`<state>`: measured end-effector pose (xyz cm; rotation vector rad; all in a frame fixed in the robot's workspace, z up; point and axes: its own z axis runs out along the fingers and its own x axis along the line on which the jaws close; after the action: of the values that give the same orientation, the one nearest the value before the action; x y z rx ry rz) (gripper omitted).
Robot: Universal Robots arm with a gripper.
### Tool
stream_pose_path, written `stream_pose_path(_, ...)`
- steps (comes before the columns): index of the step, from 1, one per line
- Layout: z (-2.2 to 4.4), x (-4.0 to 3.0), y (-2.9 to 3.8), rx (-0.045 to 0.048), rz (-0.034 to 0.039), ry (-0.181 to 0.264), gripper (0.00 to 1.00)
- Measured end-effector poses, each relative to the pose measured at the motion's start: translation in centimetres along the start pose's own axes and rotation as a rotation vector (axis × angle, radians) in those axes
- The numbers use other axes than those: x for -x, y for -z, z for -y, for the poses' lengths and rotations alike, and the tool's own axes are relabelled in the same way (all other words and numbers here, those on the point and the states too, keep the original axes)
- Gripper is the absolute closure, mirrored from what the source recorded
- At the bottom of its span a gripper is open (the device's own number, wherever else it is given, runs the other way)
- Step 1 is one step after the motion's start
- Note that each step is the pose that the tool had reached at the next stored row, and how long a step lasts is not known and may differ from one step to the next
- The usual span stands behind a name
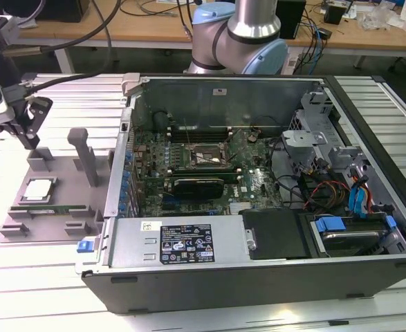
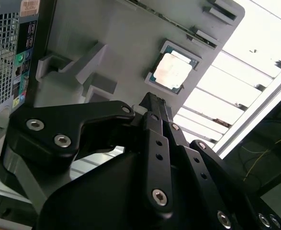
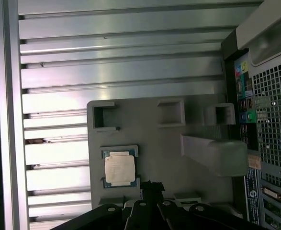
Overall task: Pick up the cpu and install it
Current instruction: 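Pick up the cpu and move it towards the insertion slot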
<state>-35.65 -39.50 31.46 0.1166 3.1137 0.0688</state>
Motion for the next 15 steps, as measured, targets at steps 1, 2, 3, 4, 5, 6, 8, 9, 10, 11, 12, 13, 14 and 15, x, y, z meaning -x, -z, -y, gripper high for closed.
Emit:
stream_pose_path(1, 0.02, -0.10, -0.07, 0.0001, 0.0002, 0.000, 0.89)
stream_pose_path(2, 0.02, -0.16, -0.11, 0.0001, 0.0001, 0.000, 0.89)
stream_pose_path(3, 0.03, -0.27, -0.16, 0.0000, -0.0001, 0.000, 0.89)
stream_pose_path(4, 0.03, -0.32, -0.19, 0.0000, 0.0000, 0.000, 0.89)
stream_pose_path(5, 0.04, -0.36, -0.21, 0.0000, -0.0001, 0.000, 0.89)
stream_pose_path(6, 0.04, -0.38, -0.23, 0.0001, 0.0000, 0.000, 0.89)
stream_pose_path(8, 0.05, -0.51, -0.31, 0.0001, 0.0001, 0.000, 0.89)
stream_pose_path(9, 0.06, -0.54, -0.34, 0.0000, 0.0001, 0.000, 0.89)
stream_pose_path(10, 0.06, -0.57, -0.37, 0.0000, -0.0001, 0.000, 0.89)
stream_pose_path(11, 0.07, -0.63, -0.43, 0.0001, 0.0001, 0.000, 0.89)
stream_pose_path(12, 0.07, -0.71, -0.50, 0.0000, 0.0000, 0.000, 0.89)
stream_pose_path(13, 0.08, -0.80, -0.61, 0.0001, 0.0000, 0.000, 0.89)
stream_pose_path(14, 0.10, -0.87, -0.68, 0.0000, 0.0001, 0.000, 0.89)
stream_pose_path(15, 0.11, -1.01, -0.78, 0.0000, 0.0000, 0.000, 0.89)
